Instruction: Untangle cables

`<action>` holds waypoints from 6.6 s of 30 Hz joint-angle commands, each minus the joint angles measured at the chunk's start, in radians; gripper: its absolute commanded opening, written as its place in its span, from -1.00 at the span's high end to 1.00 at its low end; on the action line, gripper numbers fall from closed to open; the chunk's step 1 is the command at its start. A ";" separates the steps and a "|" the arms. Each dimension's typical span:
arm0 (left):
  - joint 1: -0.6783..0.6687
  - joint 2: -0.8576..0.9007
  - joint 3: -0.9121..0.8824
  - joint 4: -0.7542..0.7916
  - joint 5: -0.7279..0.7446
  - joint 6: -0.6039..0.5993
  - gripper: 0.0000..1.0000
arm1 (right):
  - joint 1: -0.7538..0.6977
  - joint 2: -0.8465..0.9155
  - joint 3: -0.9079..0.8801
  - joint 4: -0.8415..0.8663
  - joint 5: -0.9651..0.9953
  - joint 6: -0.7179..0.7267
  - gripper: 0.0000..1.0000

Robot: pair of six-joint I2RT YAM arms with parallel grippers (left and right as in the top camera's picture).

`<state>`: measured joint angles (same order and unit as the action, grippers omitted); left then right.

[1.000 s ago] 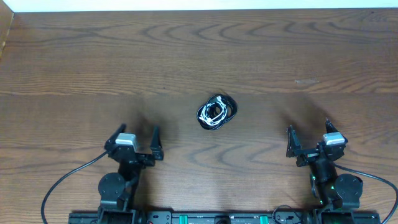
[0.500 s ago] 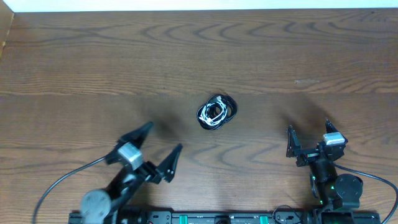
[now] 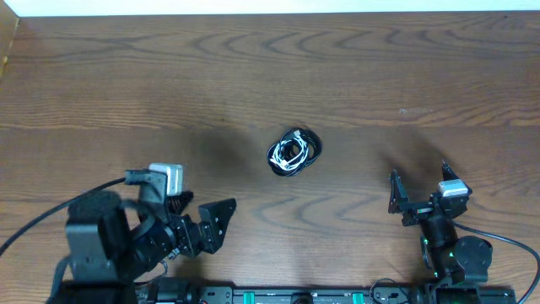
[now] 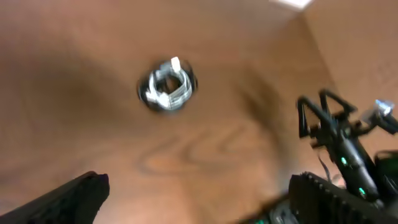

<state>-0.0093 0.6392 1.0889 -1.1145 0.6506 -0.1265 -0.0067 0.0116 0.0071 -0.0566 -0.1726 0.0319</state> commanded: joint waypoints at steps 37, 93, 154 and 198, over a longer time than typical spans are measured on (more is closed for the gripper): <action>0.004 0.138 -0.052 -0.138 -0.327 -0.241 -0.95 | 0.007 -0.005 0.034 0.555 -0.661 0.707 -0.98; 0.004 0.138 -0.052 -0.134 -0.349 -0.241 -0.96 | 0.552 1.460 1.614 -1.181 0.028 0.346 -0.99; 0.004 0.138 -0.052 -0.134 -0.349 -0.241 -0.96 | 0.538 2.046 1.594 -0.868 0.069 0.357 0.46; 0.004 0.138 -0.052 -0.134 -0.349 -0.241 -0.96 | 0.538 1.655 1.796 -1.134 0.304 0.672 0.97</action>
<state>-0.0090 0.7773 1.0359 -1.2488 0.3107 -0.3851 0.5365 1.6474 1.8046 -1.1976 0.1112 0.5762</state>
